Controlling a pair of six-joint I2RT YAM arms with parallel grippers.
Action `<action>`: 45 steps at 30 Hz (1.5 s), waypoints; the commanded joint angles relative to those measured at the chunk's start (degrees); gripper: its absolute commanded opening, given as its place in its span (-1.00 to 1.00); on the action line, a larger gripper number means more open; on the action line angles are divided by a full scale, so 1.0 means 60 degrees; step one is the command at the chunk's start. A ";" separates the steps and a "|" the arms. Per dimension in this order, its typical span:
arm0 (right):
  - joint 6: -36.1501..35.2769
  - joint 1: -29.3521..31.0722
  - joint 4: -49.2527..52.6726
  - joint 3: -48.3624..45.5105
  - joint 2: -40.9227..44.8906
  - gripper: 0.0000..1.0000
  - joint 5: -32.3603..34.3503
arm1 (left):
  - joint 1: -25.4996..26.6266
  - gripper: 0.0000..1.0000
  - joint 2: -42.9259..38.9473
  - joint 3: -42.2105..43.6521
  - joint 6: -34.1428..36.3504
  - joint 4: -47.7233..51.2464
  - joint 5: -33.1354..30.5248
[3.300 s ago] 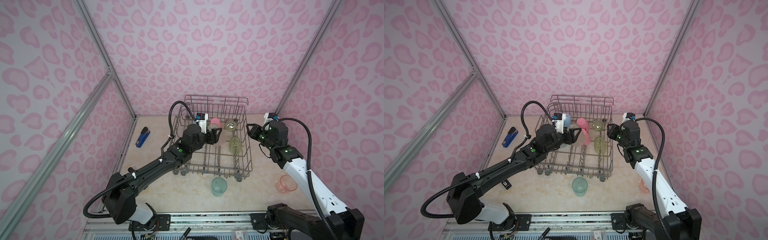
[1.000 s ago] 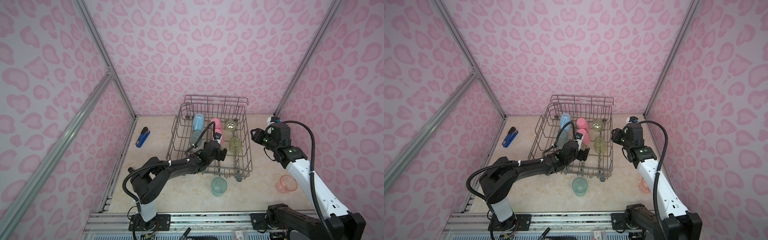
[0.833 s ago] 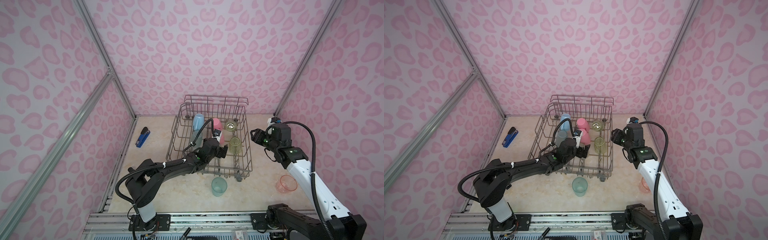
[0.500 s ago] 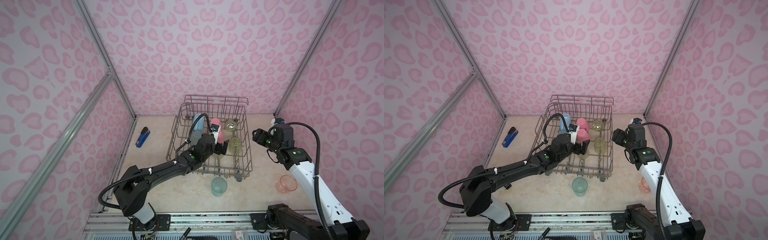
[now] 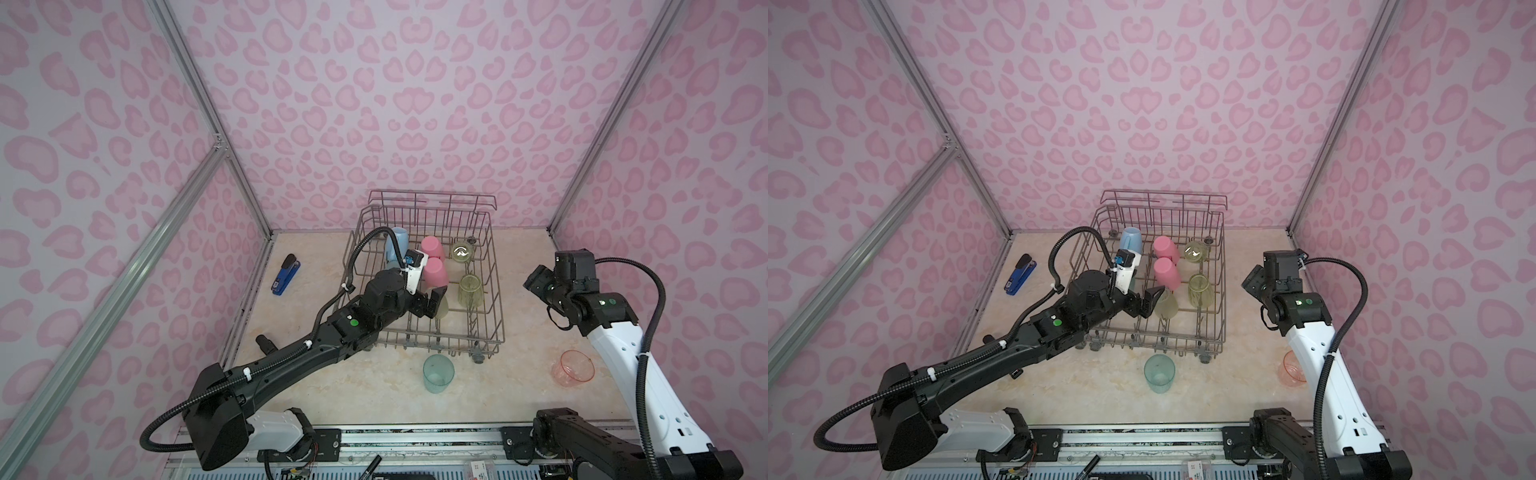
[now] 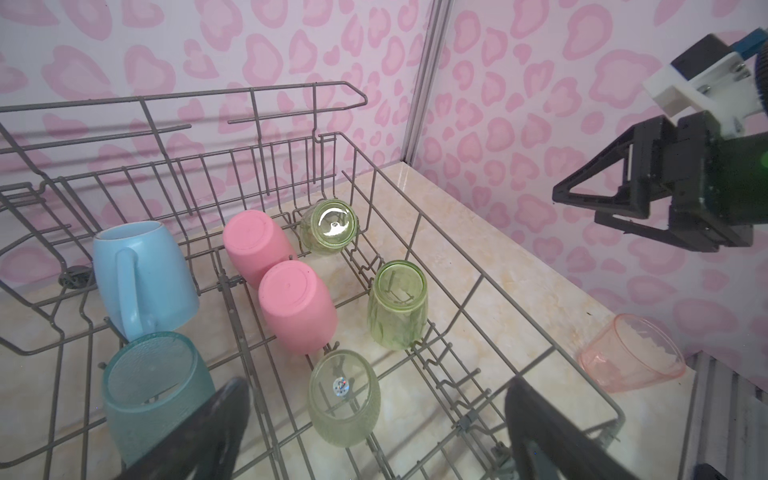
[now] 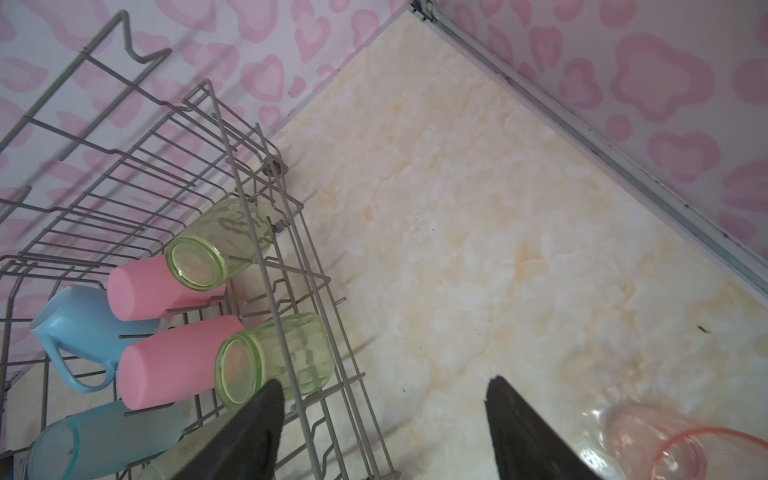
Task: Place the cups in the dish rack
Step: 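Open left gripper to release the cup while right arm reaches toward pink cup, then lower right gripper onto the clear pink-rimmed cup on the table and grasp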
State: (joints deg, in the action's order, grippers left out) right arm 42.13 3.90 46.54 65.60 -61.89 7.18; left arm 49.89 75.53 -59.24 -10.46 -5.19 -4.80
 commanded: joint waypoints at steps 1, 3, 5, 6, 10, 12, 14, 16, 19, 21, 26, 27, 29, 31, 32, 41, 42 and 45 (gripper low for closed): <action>0.0749 -0.0269 0.1487 0.0110 0.0124 0.49 0.0397 | -0.0024 0.94 -0.0318 0.0174 0.0148 0.0180 0.0577; 0.0990 -0.0464 0.2059 0.0178 0.0224 0.45 0.0362 | -0.0038 0.94 -0.0413 0.0291 0.0160 0.0175 0.0728; 0.1295 -0.0616 0.2594 0.0170 0.0295 0.42 0.0425 | -0.0049 0.94 -0.0437 0.0337 0.0168 0.0234 0.0873; 0.1447 -0.0677 0.2908 0.0178 0.0298 0.41 0.0416 | -0.0052 0.94 -0.0430 0.0337 0.0149 0.0273 0.0973; 0.2004 -0.0851 0.3917 0.0060 0.0209 0.36 0.0339 | -0.0083 0.94 -0.0386 0.0325 -0.0139 0.0309 0.1442; 0.2168 -0.0917 0.4206 -0.0236 0.0170 0.36 0.0351 | -0.0082 0.94 -0.0400 0.0366 -0.0288 0.0273 0.1793; 0.2313 -0.1033 0.4338 -0.0625 0.0253 0.34 0.0395 | -0.0082 0.94 -0.0458 0.0499 -0.0361 0.0165 0.2083; 0.2404 -0.1174 0.4277 -0.0943 0.0427 0.32 0.0264 | -0.0082 0.94 -0.0518 0.0614 -0.0410 0.0056 0.2230; 0.2480 -0.1298 0.4181 -0.1131 0.0698 0.32 0.0452 | -0.0082 0.94 -0.0547 0.0631 -0.0394 0.0160 0.2454; 0.2503 -0.1414 0.4253 -0.1203 0.0776 0.30 0.0656 | -0.0082 0.94 -0.0570 0.0589 -0.0364 0.0263 0.2617; 0.2373 -0.1747 0.4357 -0.1429 0.0907 0.24 0.0733 | -0.0082 0.94 -0.0617 0.0521 -0.0397 0.0346 0.2758; 0.2330 -0.1790 0.4330 -0.1498 0.0925 0.23 0.0736 | -0.0080 0.94 -0.0566 0.0422 -0.0450 0.0422 0.2847; 0.2246 -0.1913 0.4241 -0.1692 0.0979 0.21 0.0726 | -0.0082 0.94 -0.0462 0.0237 -0.0554 0.0523 0.2995; 0.2136 -0.2088 0.4062 -0.1885 0.1060 0.20 0.0635 | -0.0082 0.94 -0.0361 0.0085 -0.0632 0.0648 0.3135; 0.2070 -0.2160 0.3975 -0.1937 0.1112 0.19 0.0647 | -0.0082 0.94 -0.0326 0.0026 -0.0692 0.0710 0.3129; 0.1301 -0.2809 0.3183 -0.2663 0.1394 0.16 0.0480 | -0.0081 0.95 0.0264 -0.0834 -0.0907 0.1207 0.3610; 0.1284 -0.2892 0.3077 -0.2799 0.1368 0.16 0.0395 | -0.0069 0.95 0.0300 -0.0924 -0.0929 0.1229 0.3635; 0.1182 -0.3189 0.2717 -0.3122 0.1330 0.15 0.0100 | -0.0068 0.95 0.0303 -0.0954 -0.1053 0.1218 0.3556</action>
State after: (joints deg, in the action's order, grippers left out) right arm 50.52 -14.37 65.67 48.23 -53.78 9.15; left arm 49.47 77.03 -64.23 -15.81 1.67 15.70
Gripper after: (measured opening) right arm 0.578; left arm 0.974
